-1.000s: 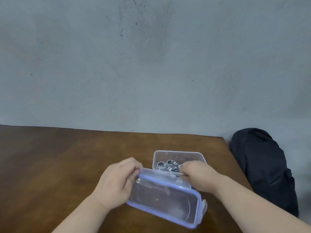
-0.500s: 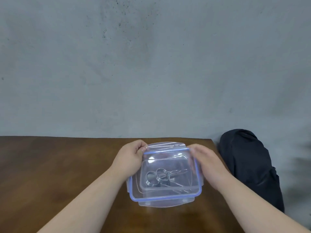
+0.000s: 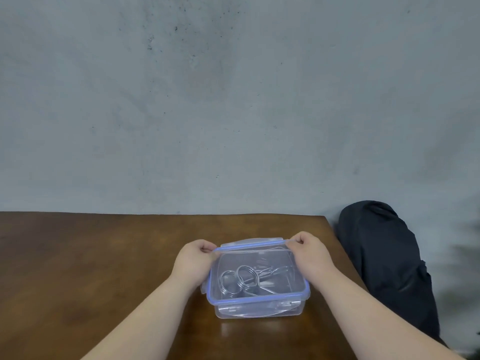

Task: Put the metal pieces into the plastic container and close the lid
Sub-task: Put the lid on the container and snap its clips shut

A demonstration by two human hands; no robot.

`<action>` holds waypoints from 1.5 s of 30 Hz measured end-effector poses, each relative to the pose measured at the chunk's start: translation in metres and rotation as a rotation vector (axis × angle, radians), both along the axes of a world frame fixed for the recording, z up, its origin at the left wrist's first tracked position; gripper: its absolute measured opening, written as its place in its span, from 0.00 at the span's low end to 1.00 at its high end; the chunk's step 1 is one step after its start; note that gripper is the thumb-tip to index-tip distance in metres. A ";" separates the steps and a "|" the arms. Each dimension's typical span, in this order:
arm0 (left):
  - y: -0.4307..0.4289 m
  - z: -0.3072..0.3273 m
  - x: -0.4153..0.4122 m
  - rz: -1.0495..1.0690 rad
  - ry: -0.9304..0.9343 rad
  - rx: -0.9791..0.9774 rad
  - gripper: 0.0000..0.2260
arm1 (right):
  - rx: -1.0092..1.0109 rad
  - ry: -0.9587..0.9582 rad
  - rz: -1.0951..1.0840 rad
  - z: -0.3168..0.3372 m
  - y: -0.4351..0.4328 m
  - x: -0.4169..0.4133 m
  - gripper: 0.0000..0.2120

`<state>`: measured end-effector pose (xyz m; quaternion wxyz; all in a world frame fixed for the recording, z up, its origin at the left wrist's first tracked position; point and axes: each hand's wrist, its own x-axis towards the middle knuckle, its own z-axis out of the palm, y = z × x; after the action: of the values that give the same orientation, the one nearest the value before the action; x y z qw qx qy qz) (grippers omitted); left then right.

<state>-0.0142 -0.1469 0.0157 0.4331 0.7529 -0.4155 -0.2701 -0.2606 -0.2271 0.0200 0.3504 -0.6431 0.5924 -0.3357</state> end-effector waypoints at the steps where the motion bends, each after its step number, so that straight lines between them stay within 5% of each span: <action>1: -0.001 -0.002 0.000 0.003 -0.007 0.008 0.03 | -0.002 0.026 -0.011 -0.002 -0.001 0.000 0.10; 7: -0.004 -0.011 -0.002 0.017 0.010 0.009 0.04 | 0.024 0.121 -0.044 -0.013 -0.001 -0.006 0.10; 19: -0.011 -0.010 -0.008 0.045 -0.007 0.056 0.02 | 0.120 -0.100 -0.078 -0.021 -0.003 -0.009 0.10; 23: -0.007 -0.013 -0.015 0.051 0.178 0.041 0.06 | 0.196 -0.213 0.003 -0.021 -0.001 -0.008 0.06; 33: 0.004 -0.023 -0.024 -0.046 0.741 -0.169 0.15 | 0.401 -0.843 0.089 -0.040 0.000 -0.005 0.18; 38: 0.002 -0.028 -0.023 -0.078 0.968 -0.193 0.15 | 0.440 -0.862 0.146 -0.041 -0.001 -0.006 0.20; 42: 0.004 -0.026 -0.020 -0.179 0.947 -0.154 0.16 | 0.451 -0.861 0.178 -0.042 -0.003 -0.007 0.21; 45: 0.002 -0.027 -0.015 -0.243 0.768 -0.095 0.16 | 0.443 -0.803 0.211 -0.039 -0.006 -0.009 0.22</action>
<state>-0.0296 -0.1446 -0.0108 0.5561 0.5218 -0.3216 -0.5613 -0.2694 -0.2328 -0.0191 0.7128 -0.4287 0.3990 -0.3859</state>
